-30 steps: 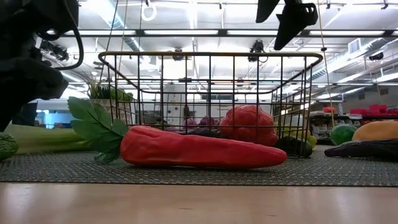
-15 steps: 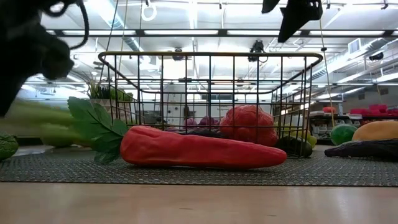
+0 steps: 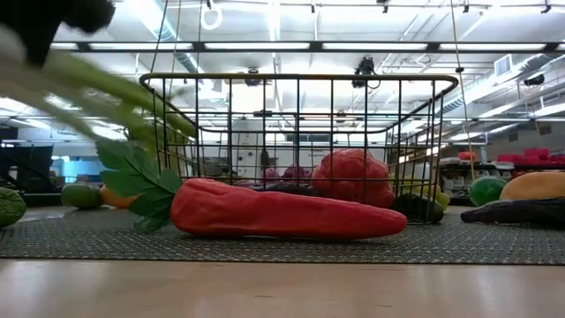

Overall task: Build produce basket
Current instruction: Put the green celery into the gold wire basket

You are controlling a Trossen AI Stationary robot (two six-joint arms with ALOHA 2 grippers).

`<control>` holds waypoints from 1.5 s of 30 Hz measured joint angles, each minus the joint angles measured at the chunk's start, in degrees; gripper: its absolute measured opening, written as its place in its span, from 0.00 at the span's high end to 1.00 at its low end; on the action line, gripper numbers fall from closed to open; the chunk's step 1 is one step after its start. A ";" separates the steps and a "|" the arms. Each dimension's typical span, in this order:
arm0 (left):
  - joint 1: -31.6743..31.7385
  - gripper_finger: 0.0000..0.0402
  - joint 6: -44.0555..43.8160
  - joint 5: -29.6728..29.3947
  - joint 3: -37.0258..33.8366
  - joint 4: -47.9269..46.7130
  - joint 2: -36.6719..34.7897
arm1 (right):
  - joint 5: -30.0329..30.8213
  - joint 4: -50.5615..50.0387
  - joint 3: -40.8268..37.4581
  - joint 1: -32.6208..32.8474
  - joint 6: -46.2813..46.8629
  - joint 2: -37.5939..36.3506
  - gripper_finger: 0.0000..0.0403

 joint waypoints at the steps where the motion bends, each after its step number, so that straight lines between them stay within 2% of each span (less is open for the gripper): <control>1: -0.27 0.78 0.93 -1.64 1.79 0.07 0.00 | 0.68 0.24 0.00 0.00 0.01 -0.78 0.13; 4: -0.67 0.78 5.33 -7.11 6.62 0.26 -0.02 | 2.76 -0.75 0.00 0.00 -0.01 -2.80 0.13; 8: -0.64 0.78 17.88 -18.47 10.30 4.11 -0.03 | 6.61 -7.76 0.00 0.00 0.76 -4.86 0.13; 11: 0.33 0.78 24.15 -22.36 10.94 8.40 -0.02 | 6.70 -12.53 0.00 0.00 4.12 -6.34 0.13; 16: 2.84 0.78 29.01 -21.54 10.92 13.88 0.67 | 6.58 -14.66 0.00 0.43 7.60 -8.64 0.13; 22: 3.31 0.78 29.89 -11.91 10.92 13.39 -0.14 | 6.26 -15.05 0.00 2.04 8.61 -9.47 0.13; 27: 1.78 0.78 40.74 -15.95 11.04 20.08 -0.09 | 6.24 -17.25 0.00 2.67 8.61 -8.83 0.13; 31: 3.80 0.78 50.43 -20.22 11.14 27.01 2.99 | 6.24 -17.74 0.00 2.64 9.55 -8.91 0.13; 37: 8.77 0.78 62.43 -19.97 11.14 36.41 11.33 | 5.28 -17.72 0.00 3.35 10.07 -8.88 0.13; 40: 10.70 0.78 65.03 -17.20 11.14 39.09 14.87 | 5.21 -17.72 0.00 4.21 10.39 -8.90 0.13; 45: 12.74 0.74 65.40 -14.15 11.11 37.59 18.82 | 5.19 -17.79 0.00 5.51 10.37 -8.88 0.13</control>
